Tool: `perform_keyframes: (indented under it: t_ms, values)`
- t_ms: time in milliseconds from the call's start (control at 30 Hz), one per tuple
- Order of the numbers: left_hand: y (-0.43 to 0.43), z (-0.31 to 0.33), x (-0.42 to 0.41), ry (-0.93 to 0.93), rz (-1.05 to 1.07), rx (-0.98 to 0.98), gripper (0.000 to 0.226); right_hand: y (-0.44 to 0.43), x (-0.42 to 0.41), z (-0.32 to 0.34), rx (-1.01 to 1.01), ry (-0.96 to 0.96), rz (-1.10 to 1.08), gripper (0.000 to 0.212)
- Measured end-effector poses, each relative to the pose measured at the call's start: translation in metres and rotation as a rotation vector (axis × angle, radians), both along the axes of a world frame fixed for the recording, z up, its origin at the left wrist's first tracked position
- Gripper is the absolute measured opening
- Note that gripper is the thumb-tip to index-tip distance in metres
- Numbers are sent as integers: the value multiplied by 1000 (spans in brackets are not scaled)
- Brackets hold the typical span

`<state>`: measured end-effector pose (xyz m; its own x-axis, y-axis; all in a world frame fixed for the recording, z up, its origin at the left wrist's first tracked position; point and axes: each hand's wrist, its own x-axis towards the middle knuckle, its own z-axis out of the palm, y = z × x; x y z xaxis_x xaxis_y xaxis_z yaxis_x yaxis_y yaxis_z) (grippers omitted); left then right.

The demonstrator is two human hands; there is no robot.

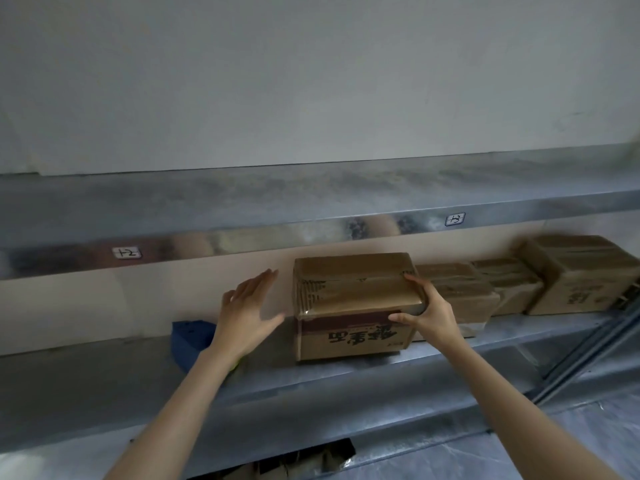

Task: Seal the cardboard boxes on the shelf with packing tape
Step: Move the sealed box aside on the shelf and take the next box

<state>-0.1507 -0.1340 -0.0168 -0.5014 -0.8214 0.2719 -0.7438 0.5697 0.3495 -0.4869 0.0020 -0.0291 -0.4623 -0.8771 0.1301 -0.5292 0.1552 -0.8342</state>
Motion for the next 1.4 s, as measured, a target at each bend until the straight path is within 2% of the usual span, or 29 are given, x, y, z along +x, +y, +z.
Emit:
perform_keyframes:
  t_ms: [333, 600, 767, 967, 1167, 1400]
  values:
    - [-4, -3, -13, -110, 3, -20, 91, -6, -11, -10, 140, 148, 41, 84]
    - [11, 3, -6, -153, 28, -47, 86, 1, -7, 0, 205, 255, 84, 77]
    - [26, 9, 12, -186, 84, -91, 81, 9, 4, 18, 198, 313, 17, 69]
    - [49, 16, 58, -203, 217, -137, 79, -3, 59, 42, 185, 459, 42, 63]
    - [64, 24, 128, -196, 361, -100, 87, -34, 143, 56, 126, 378, 295, 59]
    - [67, 30, 230, -200, 532, -123, 85, -78, 260, 76, 69, 425, 506, 59]
